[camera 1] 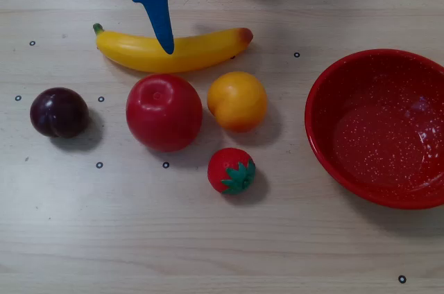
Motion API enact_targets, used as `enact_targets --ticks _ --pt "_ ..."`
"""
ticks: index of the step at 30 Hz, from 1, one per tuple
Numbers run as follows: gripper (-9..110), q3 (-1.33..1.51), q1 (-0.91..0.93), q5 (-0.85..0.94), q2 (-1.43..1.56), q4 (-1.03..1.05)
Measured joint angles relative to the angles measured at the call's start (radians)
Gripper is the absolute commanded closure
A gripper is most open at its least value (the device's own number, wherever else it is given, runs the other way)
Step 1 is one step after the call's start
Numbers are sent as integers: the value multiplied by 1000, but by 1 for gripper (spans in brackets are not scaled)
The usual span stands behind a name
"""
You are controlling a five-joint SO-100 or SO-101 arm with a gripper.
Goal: Put the banana in the red bowl.
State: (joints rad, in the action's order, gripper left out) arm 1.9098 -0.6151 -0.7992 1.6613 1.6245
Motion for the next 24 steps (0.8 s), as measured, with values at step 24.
enact_targets --ticks 24 --pt "54 -123 -49 -132 -236 -86"
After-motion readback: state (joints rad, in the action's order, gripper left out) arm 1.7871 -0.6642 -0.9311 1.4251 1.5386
